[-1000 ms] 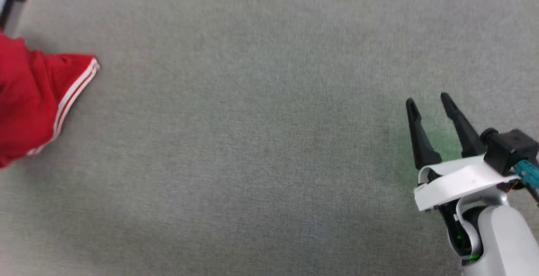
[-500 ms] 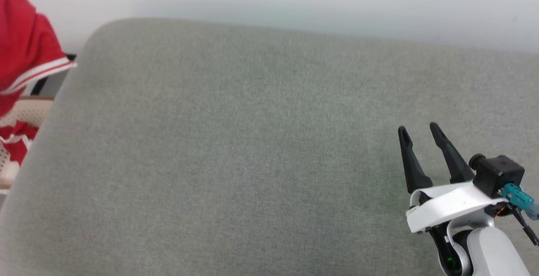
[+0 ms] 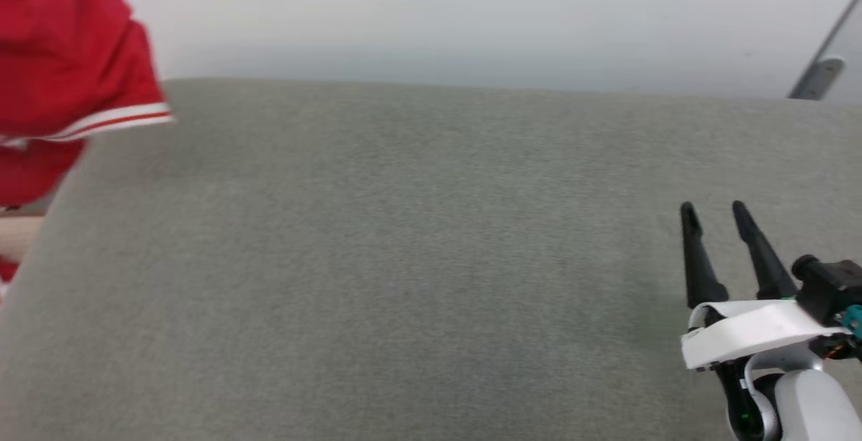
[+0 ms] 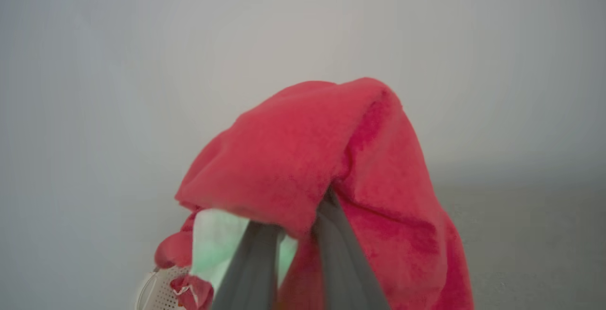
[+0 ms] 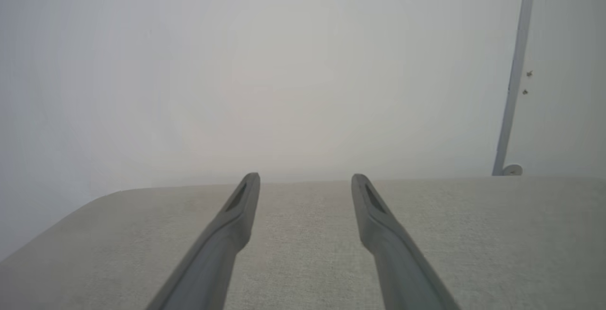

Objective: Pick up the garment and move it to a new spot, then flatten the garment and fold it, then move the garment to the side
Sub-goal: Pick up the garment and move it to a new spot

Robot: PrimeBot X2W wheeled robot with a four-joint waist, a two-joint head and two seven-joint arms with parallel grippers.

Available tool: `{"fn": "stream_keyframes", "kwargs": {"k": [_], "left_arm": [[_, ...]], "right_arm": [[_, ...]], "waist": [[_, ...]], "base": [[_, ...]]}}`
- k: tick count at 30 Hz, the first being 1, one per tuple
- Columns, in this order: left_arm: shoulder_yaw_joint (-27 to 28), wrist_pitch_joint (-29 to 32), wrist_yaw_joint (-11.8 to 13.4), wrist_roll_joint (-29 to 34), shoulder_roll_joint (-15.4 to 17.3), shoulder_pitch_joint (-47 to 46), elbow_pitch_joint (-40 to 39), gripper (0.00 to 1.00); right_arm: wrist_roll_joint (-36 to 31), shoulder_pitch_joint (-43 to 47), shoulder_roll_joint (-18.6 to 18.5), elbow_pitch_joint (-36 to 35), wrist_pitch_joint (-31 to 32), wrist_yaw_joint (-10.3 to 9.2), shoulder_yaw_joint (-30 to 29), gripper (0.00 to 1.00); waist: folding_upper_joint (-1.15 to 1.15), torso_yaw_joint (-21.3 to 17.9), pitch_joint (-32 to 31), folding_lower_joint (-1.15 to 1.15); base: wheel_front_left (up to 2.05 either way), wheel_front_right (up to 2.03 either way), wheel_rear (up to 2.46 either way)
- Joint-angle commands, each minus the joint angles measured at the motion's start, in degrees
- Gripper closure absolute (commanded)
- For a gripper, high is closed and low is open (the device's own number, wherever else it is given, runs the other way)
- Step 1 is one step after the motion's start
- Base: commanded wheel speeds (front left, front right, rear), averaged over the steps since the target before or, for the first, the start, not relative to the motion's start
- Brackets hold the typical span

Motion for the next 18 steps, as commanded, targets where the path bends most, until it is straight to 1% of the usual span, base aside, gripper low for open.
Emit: {"fn": "stream_keyframes", "kwargs": {"k": [1, 5, 9, 13, 15, 18], "left_arm": [[0.1, 1.8, 1.4, -0.5, 0.6, 1.8, -3.6, 1.0], [0.3, 5.8, 4.9, -1.9, 0.2, 4.6, -12.2, 1.0], [0.1, 8.5, 8.3, -3.0, -1.3, 6.2, -19.6, 1.0], [-2.2, 10.8, 10.9, -2.6, -3.7, 6.9, -25.3, 1.0], [-3.7, 11.7, 12.3, -2.7, -6.0, 6.9, -27.4, 1.0], [-6.2, 12.3, 13.4, -1.8, -8.3, 6.8, -29.1, 1.0]], "right_arm": [[-0.2, 0.1, 0.0, 0.1, -0.5, -0.06, -0.9, 0.0], [-0.8, -0.4, -0.3, 0.3, -1.0, -0.06, -3.1, 0.0], [-1.1, -0.7, -0.3, 0.6, -1.5, -0.06, -5.2, 0.0], [-1.2, -1.1, 0.0, 1.3, -2.2, -0.06, -6.9, 0.0], [-1.3, -1.1, 0.3, 1.5, -2.4, -0.06, -7.5, 0.0], [-1.1, -1.7, 0.7, 2.0, -2.9, -0.06, -7.1, 0.0]], "waist": [[0.0, -2.9, 0.1, 0.0], [0.0, -6.0, 0.8, 0.0], [0.0, -9.0, 1.7, 0.0], [0.0, -11.5, 2.9, 0.0], [0.0, -12.4, 3.6, 0.0], [0.0, -13.9, 5.0, 0.0]], "base": [[0.0, 0.0, 0.0], [0.0, 0.0, 0.0], [0.0, 0.0, 0.0], [0.0, 0.0, 0.0], [0.0, 0.0, 0.0], [0.0, 0.0, 0.0]]}}
